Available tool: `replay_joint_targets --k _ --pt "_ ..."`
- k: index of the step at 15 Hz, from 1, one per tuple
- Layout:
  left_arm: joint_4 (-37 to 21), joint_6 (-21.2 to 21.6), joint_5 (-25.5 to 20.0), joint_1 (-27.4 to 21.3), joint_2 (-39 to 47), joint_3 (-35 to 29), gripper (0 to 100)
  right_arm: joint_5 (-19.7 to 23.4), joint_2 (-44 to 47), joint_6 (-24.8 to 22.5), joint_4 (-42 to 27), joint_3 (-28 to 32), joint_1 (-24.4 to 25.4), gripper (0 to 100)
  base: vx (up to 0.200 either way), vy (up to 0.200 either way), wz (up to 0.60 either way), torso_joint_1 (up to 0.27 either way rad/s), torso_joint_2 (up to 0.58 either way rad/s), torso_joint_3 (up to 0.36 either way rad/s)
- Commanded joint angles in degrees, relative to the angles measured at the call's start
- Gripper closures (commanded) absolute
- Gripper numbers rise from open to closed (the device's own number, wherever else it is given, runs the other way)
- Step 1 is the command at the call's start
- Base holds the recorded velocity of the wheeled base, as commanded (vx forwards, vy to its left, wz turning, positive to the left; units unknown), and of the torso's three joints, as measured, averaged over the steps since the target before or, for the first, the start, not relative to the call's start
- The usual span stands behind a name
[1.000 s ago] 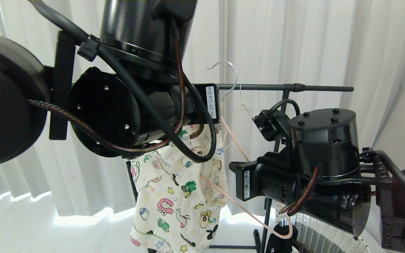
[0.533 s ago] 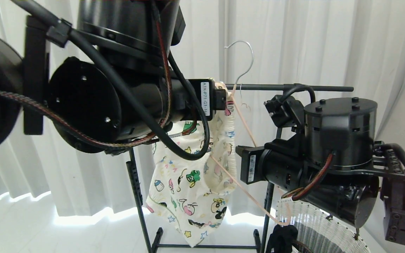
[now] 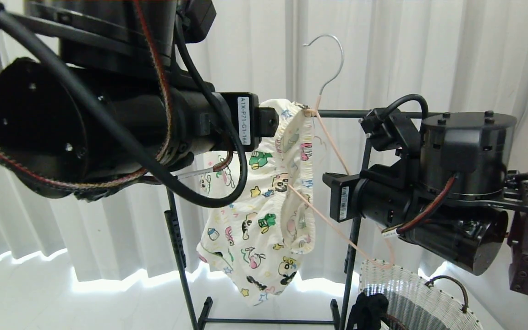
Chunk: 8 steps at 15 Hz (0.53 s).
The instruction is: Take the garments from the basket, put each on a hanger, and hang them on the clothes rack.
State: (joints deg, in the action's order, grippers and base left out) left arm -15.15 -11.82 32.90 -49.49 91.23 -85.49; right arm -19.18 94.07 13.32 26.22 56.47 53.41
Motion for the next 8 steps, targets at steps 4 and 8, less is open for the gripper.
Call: replay_joint_targets --k 4,8 --pt "0.3 6.5 -3.1 1.6 -14.0 18.3 0 5.2 -5.8 -3.7 2.8 -8.7 -3.0 100 0.000 0.000 0.00 0.000 0.00 0.000" --pt "0.3 17.4 -22.4 8.4 -22.0 22.1 0 11.4 -12.1 -8.3 3.2 -17.2 -3.0 100 0.000 0.000 0.00 0.000 0.00 0.000"
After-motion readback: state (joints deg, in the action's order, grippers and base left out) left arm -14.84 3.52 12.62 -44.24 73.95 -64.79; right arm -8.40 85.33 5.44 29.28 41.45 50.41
